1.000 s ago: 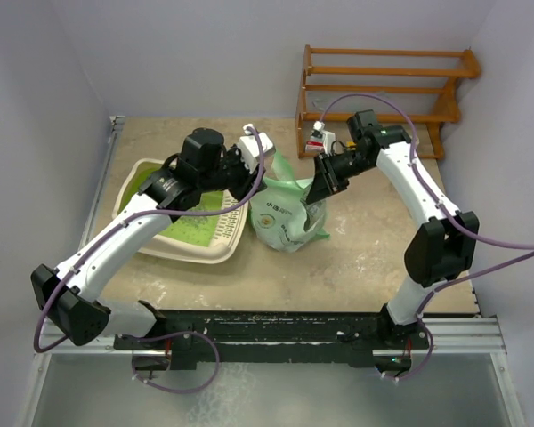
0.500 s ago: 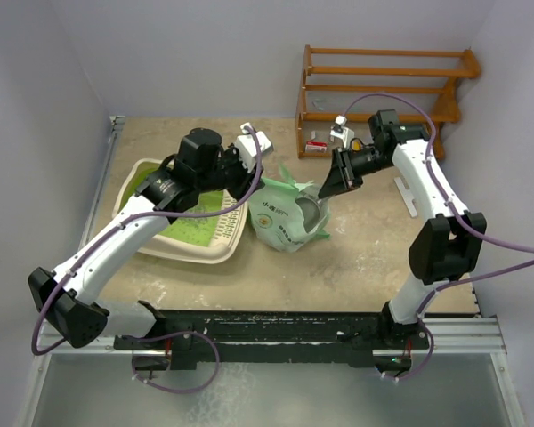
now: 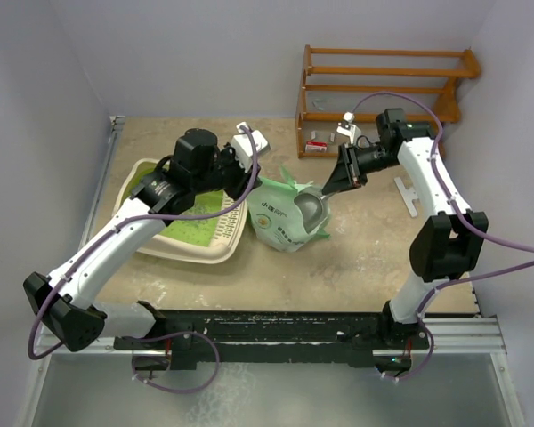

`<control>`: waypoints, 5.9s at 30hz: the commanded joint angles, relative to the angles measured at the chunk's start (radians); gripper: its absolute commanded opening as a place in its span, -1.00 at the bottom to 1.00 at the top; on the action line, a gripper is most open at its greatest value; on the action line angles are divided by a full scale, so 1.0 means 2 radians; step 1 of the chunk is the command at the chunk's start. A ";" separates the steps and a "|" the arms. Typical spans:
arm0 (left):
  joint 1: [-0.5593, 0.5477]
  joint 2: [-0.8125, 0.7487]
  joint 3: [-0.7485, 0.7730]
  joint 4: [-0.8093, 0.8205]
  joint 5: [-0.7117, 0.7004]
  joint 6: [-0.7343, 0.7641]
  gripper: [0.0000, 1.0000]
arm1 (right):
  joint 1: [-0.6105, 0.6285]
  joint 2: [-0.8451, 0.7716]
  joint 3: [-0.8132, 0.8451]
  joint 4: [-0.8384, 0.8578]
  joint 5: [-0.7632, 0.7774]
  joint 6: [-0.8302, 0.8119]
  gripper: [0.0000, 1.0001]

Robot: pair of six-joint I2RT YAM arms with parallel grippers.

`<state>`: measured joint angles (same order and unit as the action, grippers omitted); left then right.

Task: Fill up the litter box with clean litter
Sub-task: 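Scoop the cat litter from the cat litter bag, then pour the cat litter into the litter box.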

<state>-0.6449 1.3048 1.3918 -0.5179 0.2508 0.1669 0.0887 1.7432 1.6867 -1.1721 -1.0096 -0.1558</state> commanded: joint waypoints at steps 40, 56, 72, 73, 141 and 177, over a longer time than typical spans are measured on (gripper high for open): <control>0.000 -0.041 0.031 0.009 -0.039 -0.013 -0.36 | -0.130 -0.121 -0.098 0.066 -0.145 0.106 -1.00; 0.000 -0.031 0.046 0.008 -0.039 -0.002 -0.37 | -0.170 -0.144 -0.125 0.093 -0.172 0.143 -1.00; 0.000 -0.019 0.059 0.009 -0.047 0.012 -0.38 | -0.194 -0.148 -0.114 0.070 -0.192 0.137 -1.00; 0.000 -0.017 0.061 0.008 -0.047 0.013 -0.38 | -0.197 -0.148 -0.113 0.069 -0.192 0.137 -1.00; 0.000 -0.093 0.020 0.079 -0.194 -0.045 -0.42 | -0.015 0.031 0.175 0.126 -0.189 0.253 -1.00; 0.001 -0.141 0.014 0.033 -0.257 -0.056 -0.43 | 0.137 0.237 0.263 0.750 -0.239 0.721 -1.00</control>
<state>-0.6445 1.0218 1.4197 -0.4656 -0.2375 0.0704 0.3592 2.2154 2.1044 0.2134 -1.4540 1.2335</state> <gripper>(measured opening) 0.288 0.269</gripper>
